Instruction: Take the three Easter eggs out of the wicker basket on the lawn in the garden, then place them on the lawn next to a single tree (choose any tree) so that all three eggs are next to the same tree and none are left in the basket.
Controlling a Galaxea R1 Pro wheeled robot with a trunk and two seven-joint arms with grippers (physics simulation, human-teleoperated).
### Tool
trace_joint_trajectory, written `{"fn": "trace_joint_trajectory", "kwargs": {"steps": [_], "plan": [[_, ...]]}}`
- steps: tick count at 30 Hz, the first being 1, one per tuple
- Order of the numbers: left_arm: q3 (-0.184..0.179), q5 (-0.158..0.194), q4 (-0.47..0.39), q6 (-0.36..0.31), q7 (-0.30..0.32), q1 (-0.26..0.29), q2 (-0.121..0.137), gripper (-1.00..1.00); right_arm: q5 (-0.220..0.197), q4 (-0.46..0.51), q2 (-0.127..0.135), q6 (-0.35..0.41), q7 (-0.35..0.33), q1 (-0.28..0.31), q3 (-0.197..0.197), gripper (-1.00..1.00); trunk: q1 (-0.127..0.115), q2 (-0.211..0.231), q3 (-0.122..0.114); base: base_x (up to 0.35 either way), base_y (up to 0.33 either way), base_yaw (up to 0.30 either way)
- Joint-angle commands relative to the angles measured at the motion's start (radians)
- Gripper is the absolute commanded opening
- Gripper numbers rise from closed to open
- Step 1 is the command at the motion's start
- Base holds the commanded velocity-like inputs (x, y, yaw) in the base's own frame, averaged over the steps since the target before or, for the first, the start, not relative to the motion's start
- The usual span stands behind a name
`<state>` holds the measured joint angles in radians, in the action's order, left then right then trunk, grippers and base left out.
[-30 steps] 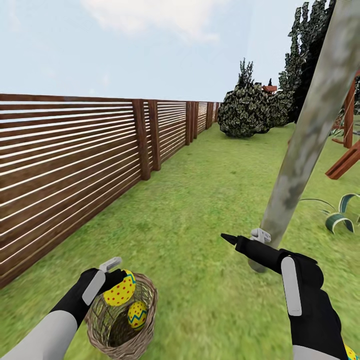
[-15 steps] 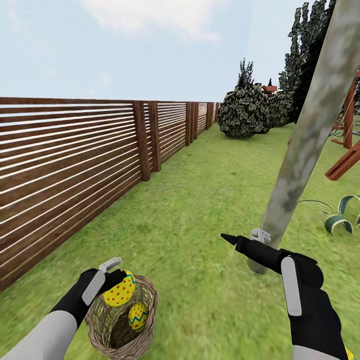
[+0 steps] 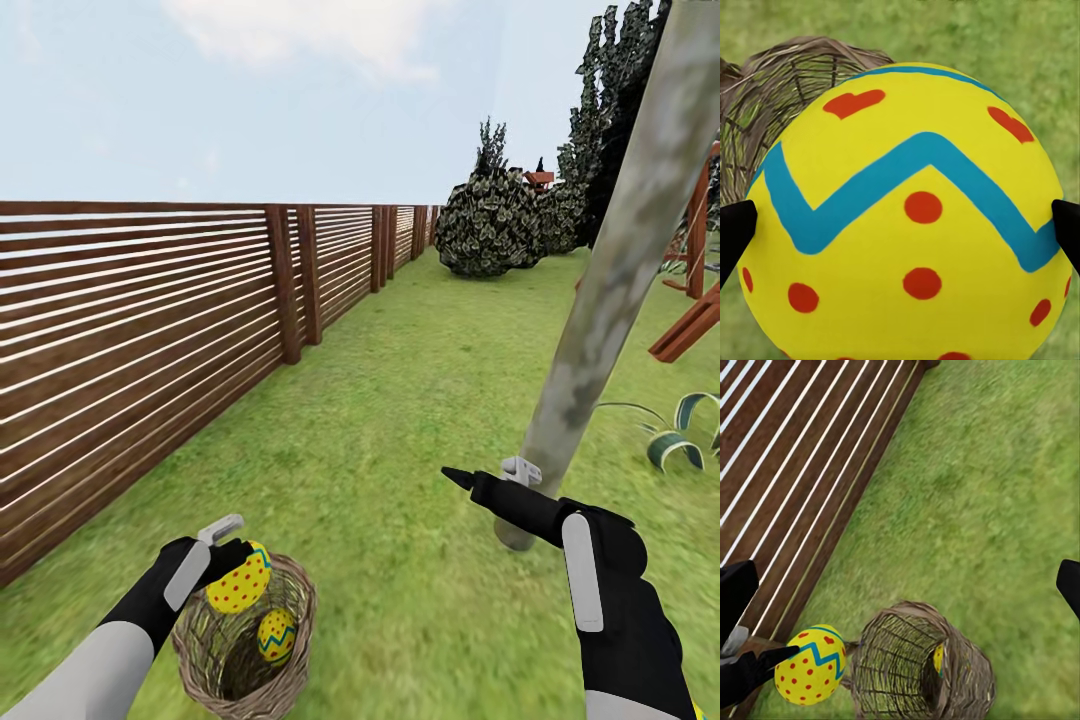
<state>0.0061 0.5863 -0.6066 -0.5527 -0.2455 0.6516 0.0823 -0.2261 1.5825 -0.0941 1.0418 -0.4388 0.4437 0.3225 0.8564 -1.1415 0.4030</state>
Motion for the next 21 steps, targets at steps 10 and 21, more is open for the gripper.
{"fn": "trace_joint_trajectory", "kwargs": {"steps": [10,21], "plan": [[0.000,0.010,-0.002,-0.004,-0.008,0.000,0.001,-1.00,-0.009,0.001,-0.001,0.005,-0.006,0.001,-0.003,1.00,-0.038,0.070,-0.030,0.000,0.000,0.000],[0.000,0.010,-0.001,-0.004,-0.008,0.000,0.000,-1.00,-0.044,0.001,0.000,0.005,-0.006,0.001,-0.004,1.00,-0.081,0.147,-0.071,0.000,0.000,-0.114]]}}
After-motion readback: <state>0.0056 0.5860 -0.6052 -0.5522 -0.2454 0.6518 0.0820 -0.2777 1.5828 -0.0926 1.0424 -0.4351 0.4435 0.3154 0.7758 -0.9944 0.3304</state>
